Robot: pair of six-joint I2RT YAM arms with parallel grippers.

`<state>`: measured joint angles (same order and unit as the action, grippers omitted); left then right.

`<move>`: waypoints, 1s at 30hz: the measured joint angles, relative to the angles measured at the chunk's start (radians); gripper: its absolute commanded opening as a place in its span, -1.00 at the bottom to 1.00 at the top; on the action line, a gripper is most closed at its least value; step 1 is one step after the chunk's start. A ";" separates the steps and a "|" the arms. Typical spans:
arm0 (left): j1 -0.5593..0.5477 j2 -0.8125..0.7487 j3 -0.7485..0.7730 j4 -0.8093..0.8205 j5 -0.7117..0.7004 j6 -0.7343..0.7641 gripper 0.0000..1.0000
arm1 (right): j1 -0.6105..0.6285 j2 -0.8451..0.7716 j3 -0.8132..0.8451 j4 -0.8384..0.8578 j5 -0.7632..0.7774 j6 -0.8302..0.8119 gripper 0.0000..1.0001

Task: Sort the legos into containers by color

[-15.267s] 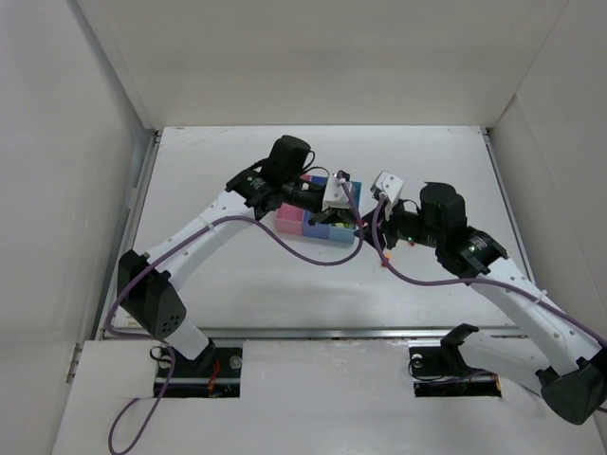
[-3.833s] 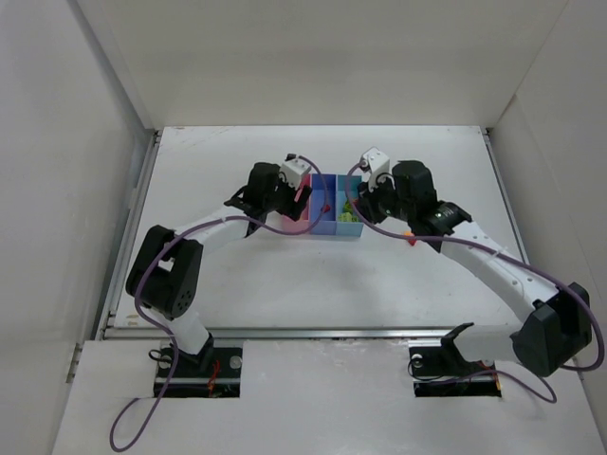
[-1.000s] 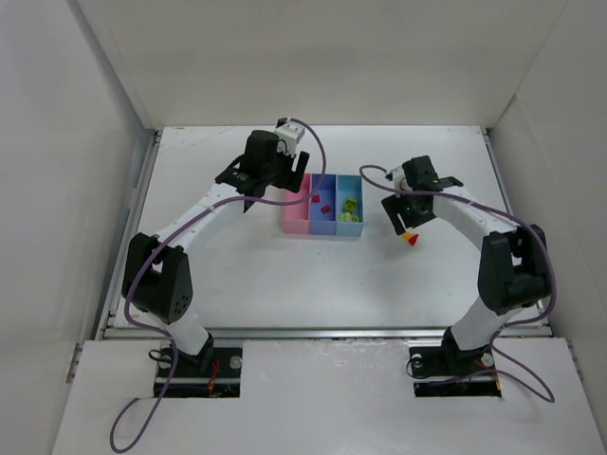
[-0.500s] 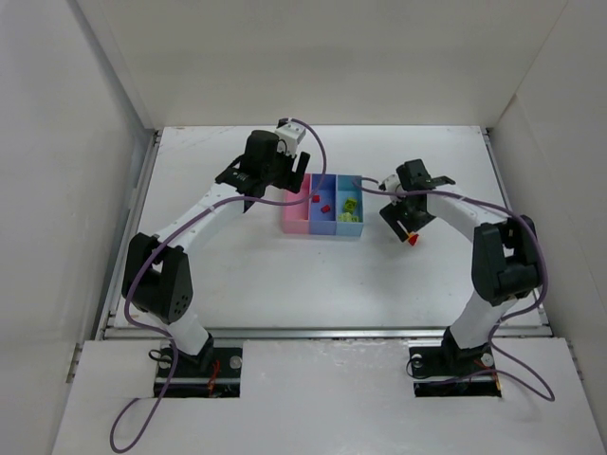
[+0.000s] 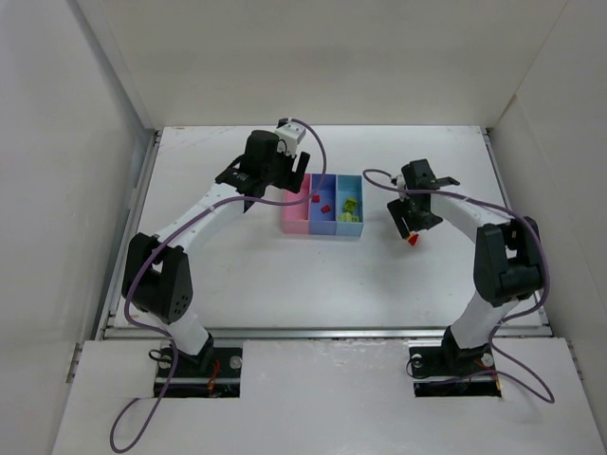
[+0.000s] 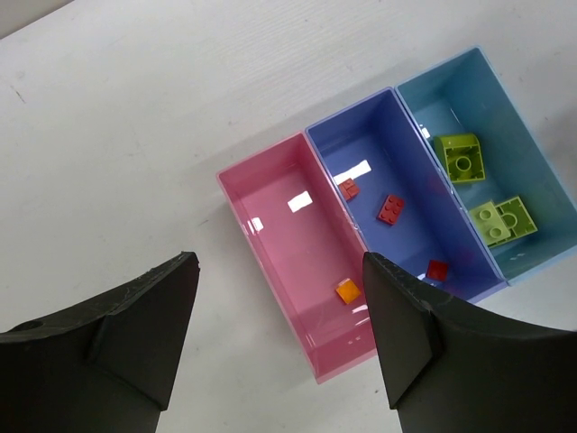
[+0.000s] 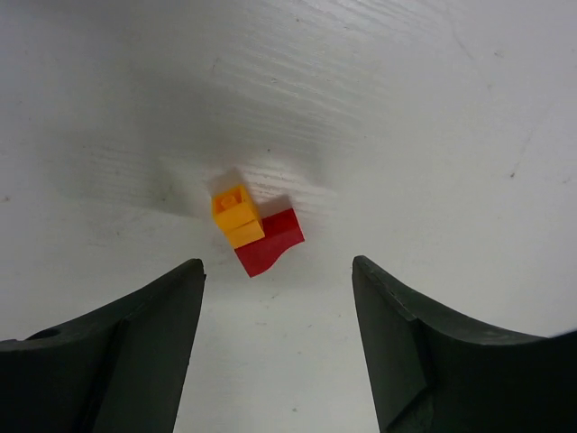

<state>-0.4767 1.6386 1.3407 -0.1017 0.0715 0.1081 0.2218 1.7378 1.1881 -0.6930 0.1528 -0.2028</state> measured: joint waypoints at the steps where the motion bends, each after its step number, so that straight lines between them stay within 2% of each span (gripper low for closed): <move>1: 0.000 0.000 0.000 0.000 0.000 0.000 0.41 | 0.000 -0.013 -0.004 0.001 0.006 0.013 0.41; 7: 0.000 0.000 0.000 0.000 0.000 0.000 0.41 | 0.002 -0.040 -0.001 -0.014 0.008 0.047 0.30; 14: 0.000 0.000 0.000 0.000 0.000 0.003 0.41 | 0.002 0.085 0.006 -0.050 -0.018 0.043 0.19; 19: 0.000 0.000 0.000 0.000 0.000 0.008 0.41 | 0.002 0.094 0.018 -0.059 -0.017 0.043 0.19; 24: 0.000 0.000 0.000 0.000 0.000 0.008 0.41 | 0.002 0.096 0.019 -0.046 -0.006 0.045 -0.18; 30: 0.000 0.000 0.000 0.000 -0.001 0.015 0.41 | 0.002 0.098 0.019 -0.014 0.017 0.046 -0.24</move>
<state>-0.4767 1.6386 1.3407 -0.1017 0.0708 0.1234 0.2237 1.8362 1.2076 -0.7067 0.1696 -0.1570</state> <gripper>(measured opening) 0.706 0.384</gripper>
